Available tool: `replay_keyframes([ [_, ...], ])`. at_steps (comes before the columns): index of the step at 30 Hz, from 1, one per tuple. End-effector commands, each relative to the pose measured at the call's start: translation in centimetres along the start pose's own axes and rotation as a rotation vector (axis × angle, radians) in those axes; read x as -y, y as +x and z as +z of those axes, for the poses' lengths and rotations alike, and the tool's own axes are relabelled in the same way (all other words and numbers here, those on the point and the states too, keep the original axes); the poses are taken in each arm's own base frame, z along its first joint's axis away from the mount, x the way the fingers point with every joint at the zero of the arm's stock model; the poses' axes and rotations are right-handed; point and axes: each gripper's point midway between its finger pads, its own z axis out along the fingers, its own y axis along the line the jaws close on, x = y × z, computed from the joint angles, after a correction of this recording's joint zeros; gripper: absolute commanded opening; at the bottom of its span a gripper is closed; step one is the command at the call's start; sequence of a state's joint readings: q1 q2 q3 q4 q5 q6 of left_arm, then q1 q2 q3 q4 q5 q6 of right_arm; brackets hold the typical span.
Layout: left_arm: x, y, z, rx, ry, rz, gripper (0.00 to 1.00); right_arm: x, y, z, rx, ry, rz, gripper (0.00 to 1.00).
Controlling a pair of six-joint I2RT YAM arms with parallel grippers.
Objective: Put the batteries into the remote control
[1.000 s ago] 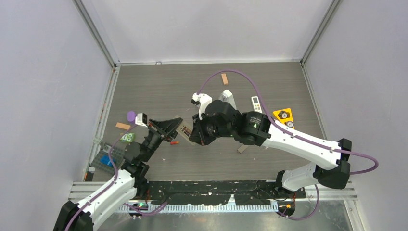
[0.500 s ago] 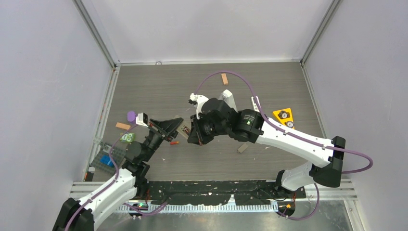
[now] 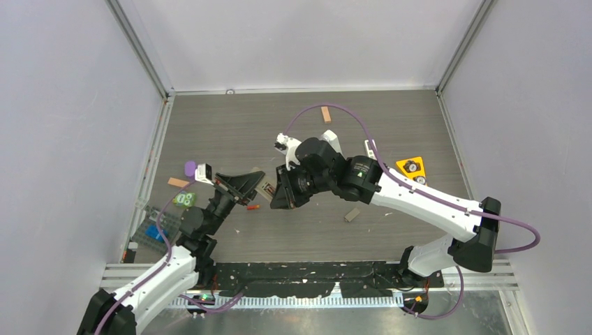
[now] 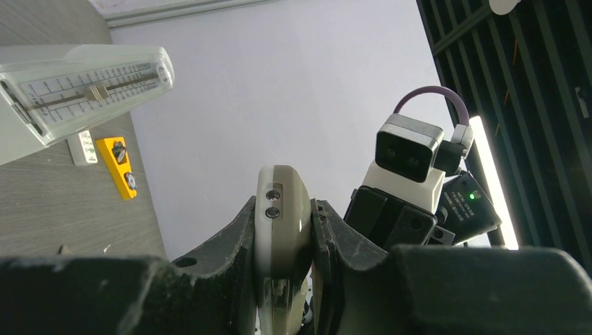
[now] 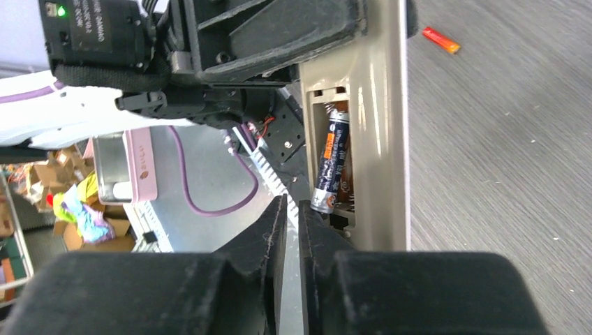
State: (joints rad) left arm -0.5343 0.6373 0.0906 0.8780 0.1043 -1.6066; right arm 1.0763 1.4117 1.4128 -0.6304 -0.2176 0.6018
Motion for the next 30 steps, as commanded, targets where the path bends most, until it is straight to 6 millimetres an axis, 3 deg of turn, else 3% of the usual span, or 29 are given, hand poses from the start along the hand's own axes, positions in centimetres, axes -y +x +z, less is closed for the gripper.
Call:
replay_keyframes([
  [1,2.6,0.4,-0.3,-0.017,0.098,0.036,0.00,-2.4,-1.1,-1.5,0.030,-0.133,-0.063,0.21],
  [6,2.3,0.4,-0.4,-0.019,0.089,0.042,0.00,-3.3,-0.9,-3.2,0.022,-0.182,-0.104,0.36],
  [17,2.0,0.3,-0.4,-0.014,0.075,0.049,0.00,-3.7,-2.8,-5.3,0.119,-0.178,-0.104,0.34],
  [25,2.1,0.4,-0.4,-0.016,0.073,0.043,0.00,-2.4,-2.3,-4.1,0.087,-0.119,-0.082,0.30],
  [30,2.0,0.4,-0.3,-0.018,0.070,0.041,0.00,-2.1,-2.1,-3.4,0.071,-0.108,-0.070,0.35],
])
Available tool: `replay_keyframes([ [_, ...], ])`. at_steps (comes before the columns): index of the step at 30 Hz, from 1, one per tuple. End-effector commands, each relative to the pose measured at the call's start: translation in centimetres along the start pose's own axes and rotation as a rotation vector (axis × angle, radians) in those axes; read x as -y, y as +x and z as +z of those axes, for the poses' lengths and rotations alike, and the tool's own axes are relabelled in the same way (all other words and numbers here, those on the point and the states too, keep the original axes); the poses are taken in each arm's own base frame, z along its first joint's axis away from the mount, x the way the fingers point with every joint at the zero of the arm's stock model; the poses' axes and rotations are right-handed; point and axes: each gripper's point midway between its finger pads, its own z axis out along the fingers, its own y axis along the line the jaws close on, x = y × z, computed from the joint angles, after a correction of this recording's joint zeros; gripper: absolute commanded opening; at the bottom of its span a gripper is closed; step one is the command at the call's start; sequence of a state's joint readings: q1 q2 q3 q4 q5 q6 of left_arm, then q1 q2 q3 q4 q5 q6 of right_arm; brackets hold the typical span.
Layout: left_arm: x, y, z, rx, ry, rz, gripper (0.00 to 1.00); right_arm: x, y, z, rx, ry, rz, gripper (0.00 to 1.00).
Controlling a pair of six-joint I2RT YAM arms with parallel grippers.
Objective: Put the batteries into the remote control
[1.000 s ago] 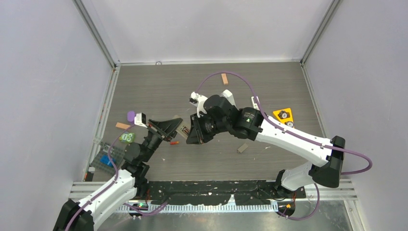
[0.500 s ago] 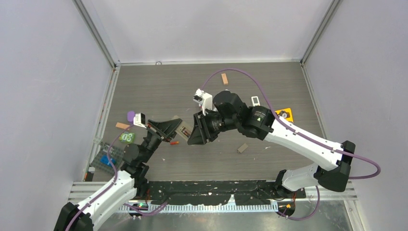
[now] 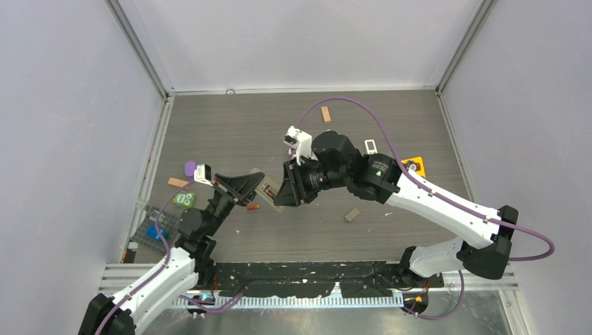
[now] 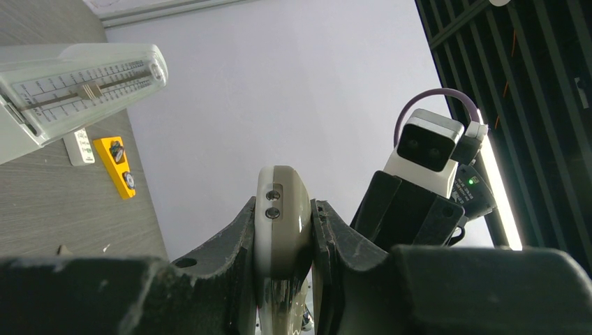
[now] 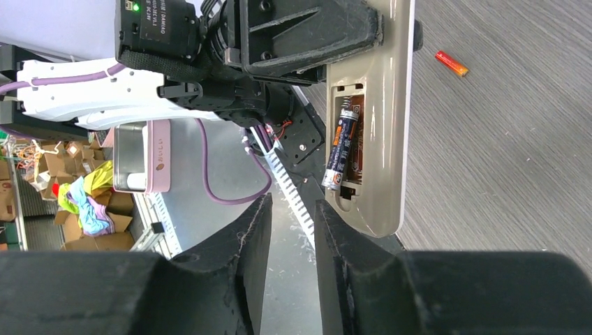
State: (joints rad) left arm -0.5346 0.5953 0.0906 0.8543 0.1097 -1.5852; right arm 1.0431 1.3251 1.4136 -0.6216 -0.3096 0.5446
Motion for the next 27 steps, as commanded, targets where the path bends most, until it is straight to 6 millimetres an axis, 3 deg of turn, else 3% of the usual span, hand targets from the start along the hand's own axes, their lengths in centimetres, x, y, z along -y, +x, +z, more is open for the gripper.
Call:
replay_keyframes([
  [1,1.4,0.3,0.0,-0.014,0.051,0.017,0.00,-0.3,-1.0,0.0,0.024,-0.001,-0.006,0.35],
  [7,1.4,0.2,0.0,-0.012,0.053,0.016,0.00,0.1,-0.5,0.9,-0.008,0.004,0.009,0.36],
  [17,1.3,0.3,0.0,-0.013,0.053,0.018,0.00,1.3,-0.1,2.0,-0.019,0.050,0.052,0.17],
  [27,1.2,0.2,-0.1,-0.011,0.048,0.023,0.00,1.7,-0.2,1.7,-0.006,0.079,0.054,0.17],
])
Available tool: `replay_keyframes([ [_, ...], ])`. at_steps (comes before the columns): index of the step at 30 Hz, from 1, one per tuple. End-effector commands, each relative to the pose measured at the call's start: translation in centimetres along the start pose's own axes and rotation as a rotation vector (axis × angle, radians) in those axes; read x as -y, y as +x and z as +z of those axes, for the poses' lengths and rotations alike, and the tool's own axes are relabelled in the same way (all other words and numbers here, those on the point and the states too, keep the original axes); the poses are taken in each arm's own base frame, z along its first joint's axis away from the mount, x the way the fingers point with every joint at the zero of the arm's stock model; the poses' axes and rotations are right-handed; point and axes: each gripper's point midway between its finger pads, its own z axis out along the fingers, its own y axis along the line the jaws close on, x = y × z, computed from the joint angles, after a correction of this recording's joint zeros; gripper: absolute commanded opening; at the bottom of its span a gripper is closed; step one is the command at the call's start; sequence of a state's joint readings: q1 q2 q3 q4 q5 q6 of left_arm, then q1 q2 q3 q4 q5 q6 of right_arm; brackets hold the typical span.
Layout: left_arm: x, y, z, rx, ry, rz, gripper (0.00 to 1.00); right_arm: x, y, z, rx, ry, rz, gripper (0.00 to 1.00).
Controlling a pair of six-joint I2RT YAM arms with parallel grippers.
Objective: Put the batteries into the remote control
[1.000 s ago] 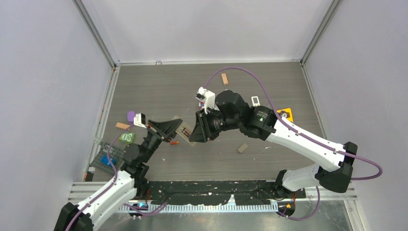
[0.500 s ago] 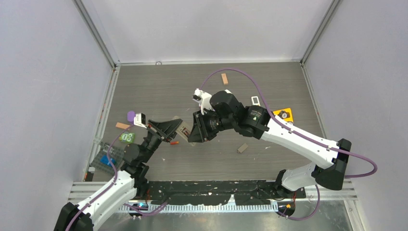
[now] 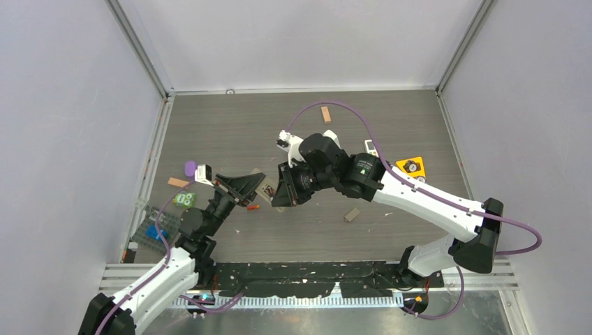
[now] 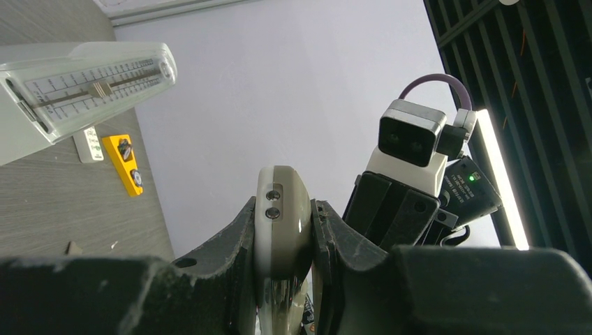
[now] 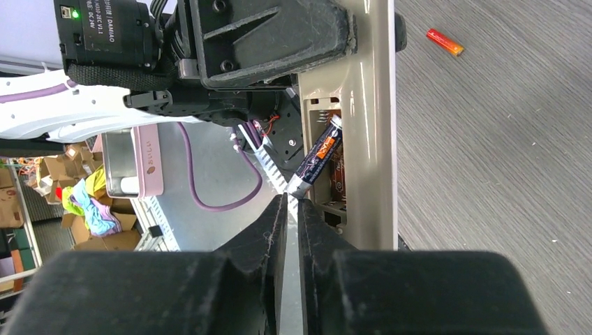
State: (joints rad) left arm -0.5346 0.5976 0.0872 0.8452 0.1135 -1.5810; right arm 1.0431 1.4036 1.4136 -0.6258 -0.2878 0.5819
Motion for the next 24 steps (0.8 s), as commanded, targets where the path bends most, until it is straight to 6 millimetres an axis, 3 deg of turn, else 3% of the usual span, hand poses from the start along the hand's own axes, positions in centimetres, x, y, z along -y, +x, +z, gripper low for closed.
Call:
replay_keyframes([
  [1,1.6,0.1,-0.1,-0.006,0.061,0.022,0.00,-0.4,-1.3,-1.2,0.054,0.010,-0.013,0.18],
  [5,1.4,0.2,-0.2,-0.007,0.053,0.027,0.00,-1.1,-2.1,-2.5,0.086,0.000,-0.050,0.35],
  [8,1.4,0.1,-0.2,-0.004,0.053,0.028,0.00,-0.6,-2.1,-2.4,0.086,0.026,-0.062,0.43],
  [20,1.6,0.2,-0.1,-0.012,0.056,0.038,0.00,0.3,-2.7,-1.0,0.098,0.112,-0.165,0.43],
  [24,0.5,0.2,-0.1,-0.010,0.015,0.093,0.00,1.0,-2.7,-0.7,0.114,0.158,-0.192,0.43],
])
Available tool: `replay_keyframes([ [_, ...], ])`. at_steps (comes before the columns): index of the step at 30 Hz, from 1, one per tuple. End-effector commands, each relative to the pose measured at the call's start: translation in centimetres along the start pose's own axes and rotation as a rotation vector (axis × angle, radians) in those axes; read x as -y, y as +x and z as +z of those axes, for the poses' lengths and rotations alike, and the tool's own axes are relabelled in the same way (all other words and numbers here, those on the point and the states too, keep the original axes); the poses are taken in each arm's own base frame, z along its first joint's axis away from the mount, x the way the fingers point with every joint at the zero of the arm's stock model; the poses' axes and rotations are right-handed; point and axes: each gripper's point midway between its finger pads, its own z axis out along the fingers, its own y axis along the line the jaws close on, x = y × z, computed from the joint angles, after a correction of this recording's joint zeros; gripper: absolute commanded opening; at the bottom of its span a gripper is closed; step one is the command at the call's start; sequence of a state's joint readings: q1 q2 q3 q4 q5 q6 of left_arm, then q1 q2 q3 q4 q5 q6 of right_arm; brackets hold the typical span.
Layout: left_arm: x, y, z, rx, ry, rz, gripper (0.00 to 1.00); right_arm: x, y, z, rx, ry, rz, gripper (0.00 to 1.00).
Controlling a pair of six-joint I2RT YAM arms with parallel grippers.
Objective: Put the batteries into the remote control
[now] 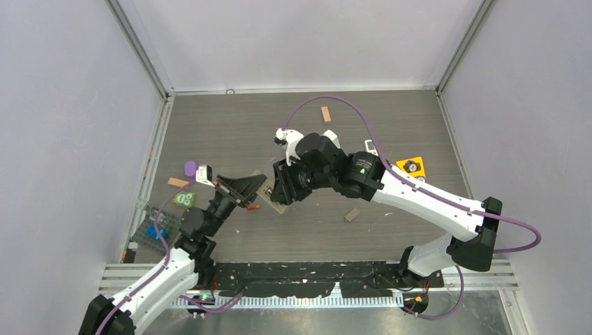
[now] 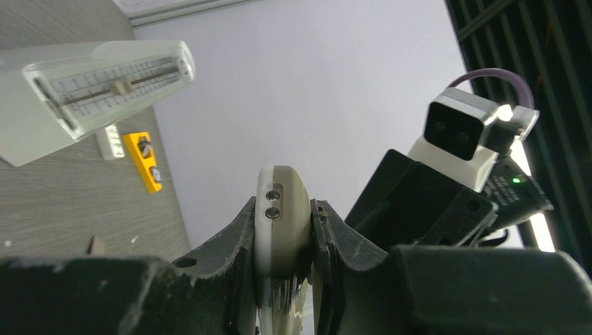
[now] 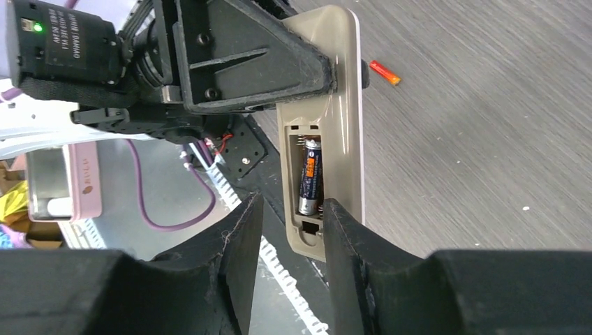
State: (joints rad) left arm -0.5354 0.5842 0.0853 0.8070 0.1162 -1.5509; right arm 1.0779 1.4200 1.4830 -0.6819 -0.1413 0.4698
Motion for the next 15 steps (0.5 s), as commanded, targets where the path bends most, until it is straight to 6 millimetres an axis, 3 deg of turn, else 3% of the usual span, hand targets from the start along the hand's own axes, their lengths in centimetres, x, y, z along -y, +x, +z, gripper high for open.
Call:
replay_keyframes([
  [1,0.5,0.1,0.1,-0.008,0.001,0.091,0.00,0.6,-1.3,-0.3,0.063,0.065,-0.057,0.43],
  [4,-2.3,0.2,0.2,-0.053,-0.187,0.247,0.00,2.9,-0.6,-0.2,0.080,0.168,-0.024,0.49],
  [7,-4.6,-1.1,-0.6,-0.091,-0.451,0.442,0.00,5.7,0.6,-0.2,0.085,0.282,0.014,0.54],
  [10,-6.3,-1.9,-0.8,-0.151,-0.634,0.560,0.00,8.9,3.6,0.4,0.047,0.380,0.081,0.56],
  [15,-10.4,-0.6,-0.2,-0.308,-0.910,0.653,0.00,13.3,7.3,0.7,0.032,0.519,0.176,0.57],
])
